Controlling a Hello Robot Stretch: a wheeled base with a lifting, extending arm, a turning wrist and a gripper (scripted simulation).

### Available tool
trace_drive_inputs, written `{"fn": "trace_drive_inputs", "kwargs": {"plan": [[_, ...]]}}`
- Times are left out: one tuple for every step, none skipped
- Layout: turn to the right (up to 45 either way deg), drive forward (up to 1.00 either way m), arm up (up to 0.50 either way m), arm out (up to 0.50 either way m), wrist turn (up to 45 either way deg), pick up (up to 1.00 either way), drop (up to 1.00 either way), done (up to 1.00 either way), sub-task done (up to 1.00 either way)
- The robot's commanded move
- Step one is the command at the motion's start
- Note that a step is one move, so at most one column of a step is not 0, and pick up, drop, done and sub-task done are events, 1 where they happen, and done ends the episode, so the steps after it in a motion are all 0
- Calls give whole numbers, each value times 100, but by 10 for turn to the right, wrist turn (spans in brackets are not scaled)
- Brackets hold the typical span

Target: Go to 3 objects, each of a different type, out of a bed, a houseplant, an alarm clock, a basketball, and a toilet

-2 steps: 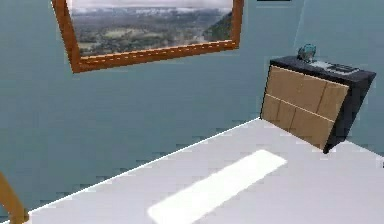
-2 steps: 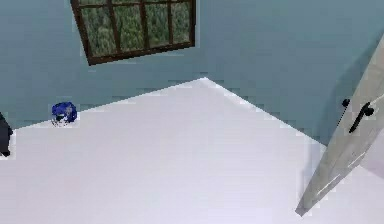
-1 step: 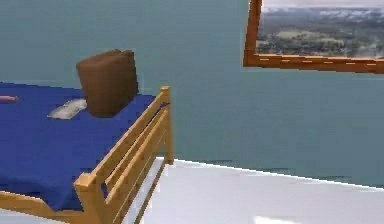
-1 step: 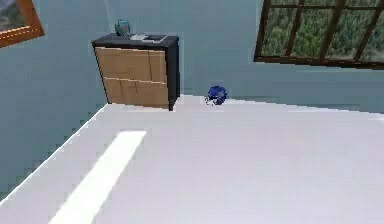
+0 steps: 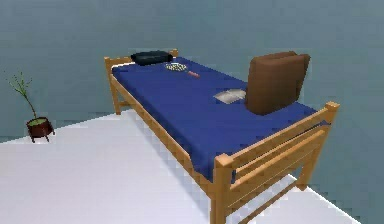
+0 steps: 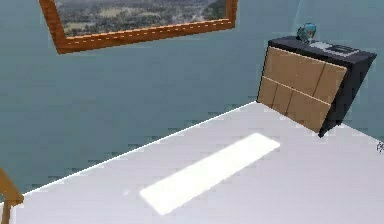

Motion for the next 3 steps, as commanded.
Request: {"fn": "trace_drive_inputs", "kwargs": {"plan": [[0,0,0,0,0,0,0,0,100],[-420,0,0,0,0,0,0,0,0],[0,35,0,0,0,0,0,0,0]]}}
